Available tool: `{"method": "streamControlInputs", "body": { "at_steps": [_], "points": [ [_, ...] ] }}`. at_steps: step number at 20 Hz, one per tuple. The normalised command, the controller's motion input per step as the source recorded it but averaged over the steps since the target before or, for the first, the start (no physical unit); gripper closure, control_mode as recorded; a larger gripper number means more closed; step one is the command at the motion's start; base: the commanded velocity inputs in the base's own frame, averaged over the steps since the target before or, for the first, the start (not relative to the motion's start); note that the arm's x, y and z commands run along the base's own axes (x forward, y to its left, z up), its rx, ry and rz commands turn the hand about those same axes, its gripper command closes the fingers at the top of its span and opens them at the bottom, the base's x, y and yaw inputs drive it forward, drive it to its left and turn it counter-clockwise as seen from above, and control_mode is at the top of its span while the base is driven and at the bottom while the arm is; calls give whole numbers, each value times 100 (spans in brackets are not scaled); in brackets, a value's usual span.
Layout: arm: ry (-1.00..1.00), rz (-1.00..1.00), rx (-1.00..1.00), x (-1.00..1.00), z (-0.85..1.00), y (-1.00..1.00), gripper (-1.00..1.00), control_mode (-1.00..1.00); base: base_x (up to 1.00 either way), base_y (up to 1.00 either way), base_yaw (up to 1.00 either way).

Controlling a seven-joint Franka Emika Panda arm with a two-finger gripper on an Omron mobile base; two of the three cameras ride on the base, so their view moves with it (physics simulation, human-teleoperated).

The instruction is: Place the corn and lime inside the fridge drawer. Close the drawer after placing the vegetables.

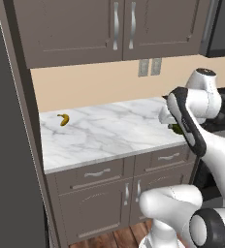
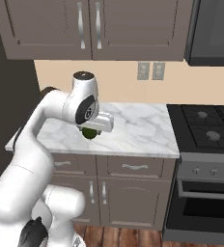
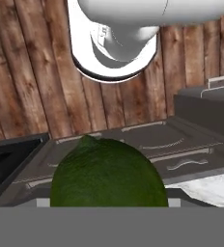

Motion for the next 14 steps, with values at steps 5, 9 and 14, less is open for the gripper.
{"method": "streamControlInputs", "body": {
  "at_steps": [5,9,14],
  "points": [
    [0,0,-10,-80,18,67,100,-100,0,0,0],
    [3,-3,-9,-76,0,61,100,-100,0,0,0],
    [0,-1,0,-20,0,4,100,100,-80,2,-2]
  ]
}}
